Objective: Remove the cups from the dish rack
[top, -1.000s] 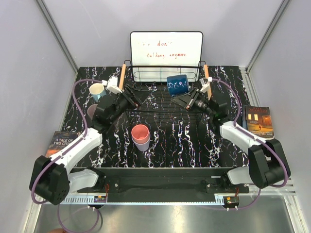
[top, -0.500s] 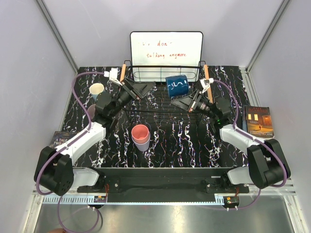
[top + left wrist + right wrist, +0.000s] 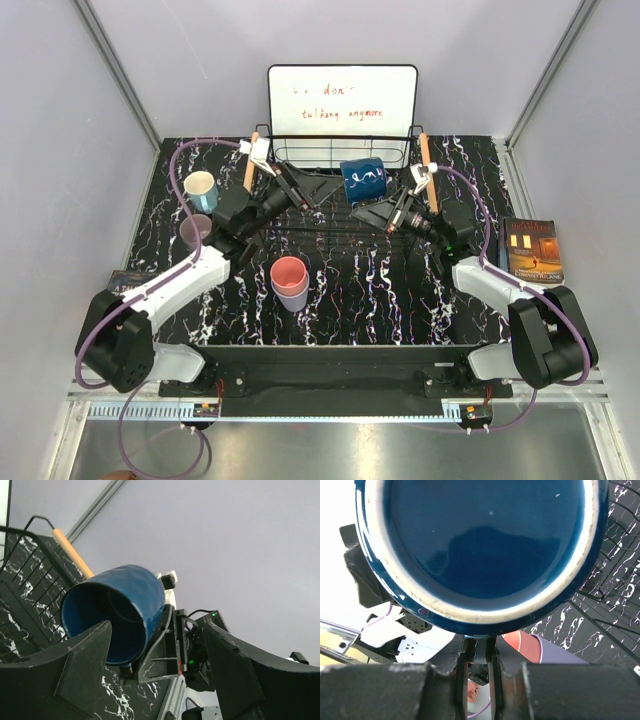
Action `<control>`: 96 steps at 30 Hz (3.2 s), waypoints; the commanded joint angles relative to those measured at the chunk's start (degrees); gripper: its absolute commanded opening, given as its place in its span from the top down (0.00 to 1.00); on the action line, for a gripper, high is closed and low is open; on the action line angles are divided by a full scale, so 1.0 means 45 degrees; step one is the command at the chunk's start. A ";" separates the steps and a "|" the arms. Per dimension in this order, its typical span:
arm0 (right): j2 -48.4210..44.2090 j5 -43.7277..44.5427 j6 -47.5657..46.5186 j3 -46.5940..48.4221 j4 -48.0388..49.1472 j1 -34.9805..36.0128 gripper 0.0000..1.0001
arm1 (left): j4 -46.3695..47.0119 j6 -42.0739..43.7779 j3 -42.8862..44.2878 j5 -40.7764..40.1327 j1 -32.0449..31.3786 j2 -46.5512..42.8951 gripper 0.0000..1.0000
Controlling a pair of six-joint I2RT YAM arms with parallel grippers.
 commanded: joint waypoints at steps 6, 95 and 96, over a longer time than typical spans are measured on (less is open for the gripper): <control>-0.0473 -0.0131 -0.0572 0.0675 0.0944 0.0522 1.00 | 0.0855 -0.0061 0.0731 0.0163 -0.0332 0.0574 0.21; -0.2543 0.3931 -0.6236 0.2043 -0.8626 0.1461 0.02 | -1.6684 0.4919 0.7860 -0.9428 0.8651 0.4576 1.00; -0.2562 0.3950 -0.6294 0.2023 -0.8607 0.1461 0.02 | -1.6664 0.4802 0.7938 -0.9156 0.8768 0.4965 1.00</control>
